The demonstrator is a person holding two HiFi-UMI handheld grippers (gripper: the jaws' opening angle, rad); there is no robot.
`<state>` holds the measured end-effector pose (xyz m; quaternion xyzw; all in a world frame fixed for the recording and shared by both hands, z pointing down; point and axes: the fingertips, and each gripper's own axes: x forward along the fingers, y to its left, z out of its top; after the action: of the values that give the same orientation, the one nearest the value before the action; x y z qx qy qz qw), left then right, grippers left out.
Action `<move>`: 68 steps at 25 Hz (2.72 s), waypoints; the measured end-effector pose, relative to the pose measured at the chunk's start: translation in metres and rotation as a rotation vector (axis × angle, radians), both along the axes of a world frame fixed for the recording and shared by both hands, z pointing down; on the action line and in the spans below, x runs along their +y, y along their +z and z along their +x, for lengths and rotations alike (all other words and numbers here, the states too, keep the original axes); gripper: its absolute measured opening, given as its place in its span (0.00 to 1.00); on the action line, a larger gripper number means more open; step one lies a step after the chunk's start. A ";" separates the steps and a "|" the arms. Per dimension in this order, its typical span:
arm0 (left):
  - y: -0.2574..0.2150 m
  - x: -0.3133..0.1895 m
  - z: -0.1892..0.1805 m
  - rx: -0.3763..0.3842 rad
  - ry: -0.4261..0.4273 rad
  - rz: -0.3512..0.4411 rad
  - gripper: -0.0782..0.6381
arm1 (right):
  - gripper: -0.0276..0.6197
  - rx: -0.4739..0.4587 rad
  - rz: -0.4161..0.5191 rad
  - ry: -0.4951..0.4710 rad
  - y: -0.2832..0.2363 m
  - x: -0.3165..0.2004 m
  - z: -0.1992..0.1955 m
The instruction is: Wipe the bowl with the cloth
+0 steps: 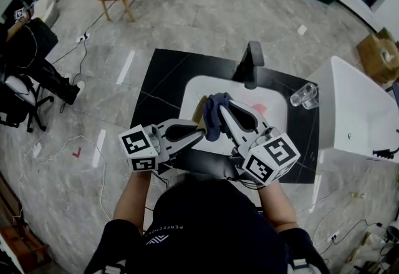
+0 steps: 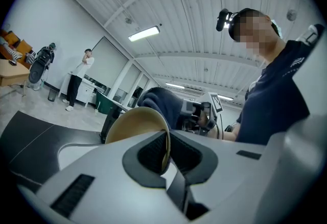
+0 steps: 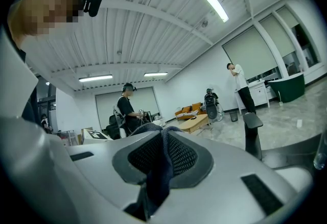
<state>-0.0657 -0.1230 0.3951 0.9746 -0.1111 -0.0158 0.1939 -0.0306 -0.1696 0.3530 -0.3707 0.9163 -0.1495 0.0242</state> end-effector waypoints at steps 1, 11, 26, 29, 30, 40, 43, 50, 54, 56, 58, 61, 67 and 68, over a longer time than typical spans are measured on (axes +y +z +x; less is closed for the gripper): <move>-0.001 0.001 0.001 -0.001 0.015 0.005 0.13 | 0.14 0.004 0.002 0.006 0.001 -0.001 0.001; -0.021 0.020 0.005 0.058 0.163 0.060 0.13 | 0.14 0.002 -0.010 0.043 0.007 -0.015 0.016; -0.068 0.027 -0.005 0.318 0.214 0.063 0.14 | 0.13 -0.042 -0.069 0.084 0.020 -0.023 0.031; -0.078 0.025 -0.008 0.377 0.207 0.066 0.13 | 0.13 -0.036 -0.078 0.071 0.024 -0.020 0.028; -0.081 0.024 -0.008 0.387 0.202 0.068 0.14 | 0.13 -0.036 -0.080 0.067 0.025 -0.019 0.026; -0.090 0.012 -0.010 0.411 0.114 0.084 0.13 | 0.13 -0.060 -0.121 0.040 0.032 -0.009 0.016; -0.094 0.004 -0.011 0.417 0.075 0.092 0.13 | 0.13 -0.059 -0.125 0.029 0.033 -0.005 0.012; -0.091 -0.013 -0.010 0.370 -0.033 0.111 0.13 | 0.13 -0.044 -0.123 -0.010 0.036 0.008 0.000; -0.090 -0.021 -0.009 0.342 -0.081 0.116 0.13 | 0.13 -0.042 -0.129 -0.031 0.037 0.014 -0.008; -0.089 -0.023 -0.009 0.341 -0.105 0.109 0.13 | 0.13 -0.045 -0.129 -0.043 0.037 0.018 -0.011; -0.087 -0.025 -0.010 0.337 -0.130 0.104 0.13 | 0.13 -0.046 -0.131 -0.051 0.037 0.021 -0.013; -0.082 -0.032 -0.011 0.305 -0.182 0.107 0.13 | 0.13 -0.048 -0.122 -0.068 0.034 0.024 -0.016; -0.073 -0.041 -0.016 0.265 -0.240 0.095 0.13 | 0.13 -0.080 -0.116 -0.082 0.024 0.028 -0.018; -0.071 -0.042 -0.017 0.260 -0.248 0.091 0.13 | 0.13 -0.087 -0.116 -0.085 0.022 0.028 -0.018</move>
<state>-0.0824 -0.1649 0.3246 0.9510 -0.2034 -0.1703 0.1590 -0.0489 -0.1415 0.3752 -0.3251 0.9192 -0.2194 0.0362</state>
